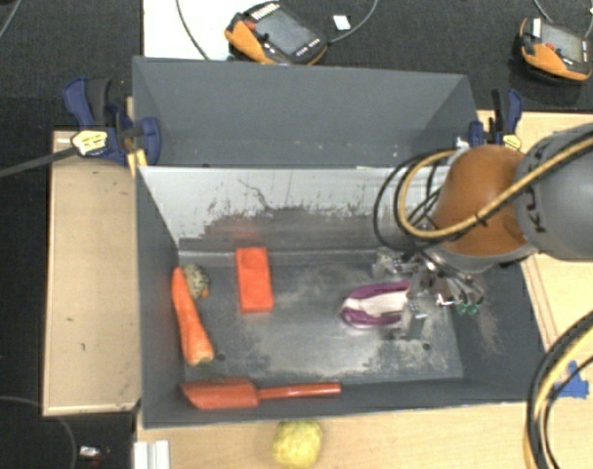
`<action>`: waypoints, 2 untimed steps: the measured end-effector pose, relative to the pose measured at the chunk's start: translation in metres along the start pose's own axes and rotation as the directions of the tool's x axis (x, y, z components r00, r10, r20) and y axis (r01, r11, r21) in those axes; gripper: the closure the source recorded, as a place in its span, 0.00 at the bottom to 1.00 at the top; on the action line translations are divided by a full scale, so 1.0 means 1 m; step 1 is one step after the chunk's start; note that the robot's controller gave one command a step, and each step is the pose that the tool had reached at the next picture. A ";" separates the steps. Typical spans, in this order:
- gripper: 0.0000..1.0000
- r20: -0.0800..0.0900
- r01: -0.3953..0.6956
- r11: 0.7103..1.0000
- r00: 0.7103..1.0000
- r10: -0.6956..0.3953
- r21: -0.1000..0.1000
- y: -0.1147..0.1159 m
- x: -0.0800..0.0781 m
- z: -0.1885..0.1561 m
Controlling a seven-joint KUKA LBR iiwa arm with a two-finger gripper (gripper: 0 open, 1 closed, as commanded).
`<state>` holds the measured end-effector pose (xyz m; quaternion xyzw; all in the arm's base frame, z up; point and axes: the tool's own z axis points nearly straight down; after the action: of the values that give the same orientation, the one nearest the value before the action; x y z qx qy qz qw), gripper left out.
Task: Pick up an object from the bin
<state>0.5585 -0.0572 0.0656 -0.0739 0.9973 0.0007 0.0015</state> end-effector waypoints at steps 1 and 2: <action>0.00 0.018 -0.419 0.908 0.908 0.419 -0.002 0.022 0.001 -0.005; 1.00 0.008 -0.008 1.000 1.000 0.008 0.002 0.000 -0.002 -0.003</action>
Offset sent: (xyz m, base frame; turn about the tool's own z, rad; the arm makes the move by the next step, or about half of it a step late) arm 0.0005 0.0004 0.0020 0.0080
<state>0.5603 -0.0571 0.0687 -0.0697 0.9976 0.0001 0.0056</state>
